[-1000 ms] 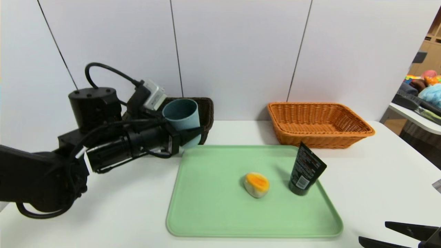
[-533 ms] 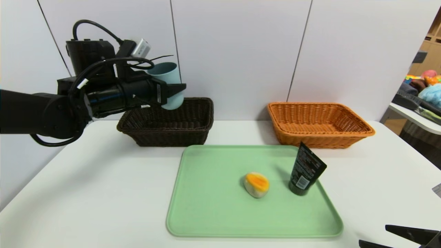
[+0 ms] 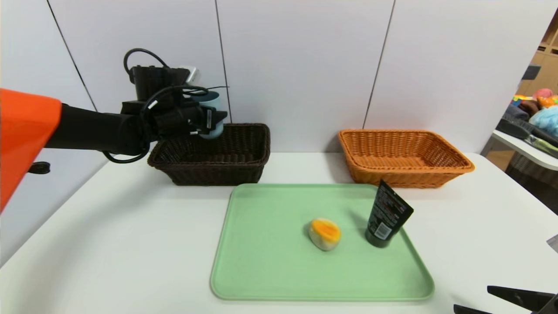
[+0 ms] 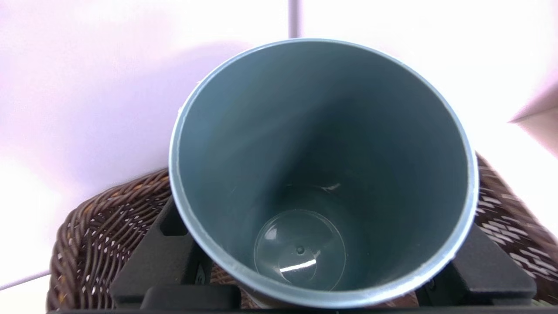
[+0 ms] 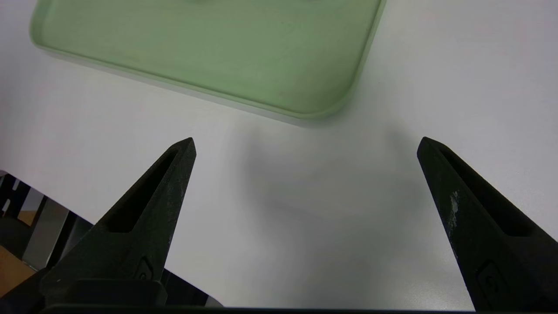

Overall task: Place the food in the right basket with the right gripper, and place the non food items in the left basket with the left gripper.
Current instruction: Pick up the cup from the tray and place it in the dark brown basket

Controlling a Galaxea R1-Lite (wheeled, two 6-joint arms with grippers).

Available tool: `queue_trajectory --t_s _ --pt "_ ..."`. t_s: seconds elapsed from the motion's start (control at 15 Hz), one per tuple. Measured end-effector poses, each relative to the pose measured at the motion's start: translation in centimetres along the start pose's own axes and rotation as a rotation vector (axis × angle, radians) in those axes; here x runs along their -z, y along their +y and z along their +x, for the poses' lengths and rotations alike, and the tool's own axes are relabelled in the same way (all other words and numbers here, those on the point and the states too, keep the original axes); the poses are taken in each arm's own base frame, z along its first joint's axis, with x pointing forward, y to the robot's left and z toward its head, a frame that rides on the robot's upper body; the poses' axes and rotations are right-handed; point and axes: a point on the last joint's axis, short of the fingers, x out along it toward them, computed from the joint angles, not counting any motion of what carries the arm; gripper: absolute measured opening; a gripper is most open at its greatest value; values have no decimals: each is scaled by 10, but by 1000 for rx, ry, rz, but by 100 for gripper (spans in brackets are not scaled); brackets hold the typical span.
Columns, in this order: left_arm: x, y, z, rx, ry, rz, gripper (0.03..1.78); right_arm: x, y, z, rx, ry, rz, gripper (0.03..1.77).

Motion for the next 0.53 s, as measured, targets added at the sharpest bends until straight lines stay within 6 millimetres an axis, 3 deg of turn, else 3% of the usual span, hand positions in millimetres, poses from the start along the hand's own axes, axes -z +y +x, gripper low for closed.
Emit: queue_trajectory --t_s 0.27,0.53 --pt "26 3 24 -8 60 -7 117 0 0 0 0 0 1 175" --pt "41 0 27 2 151 -15 117 0 0 0 0 2 2 175"
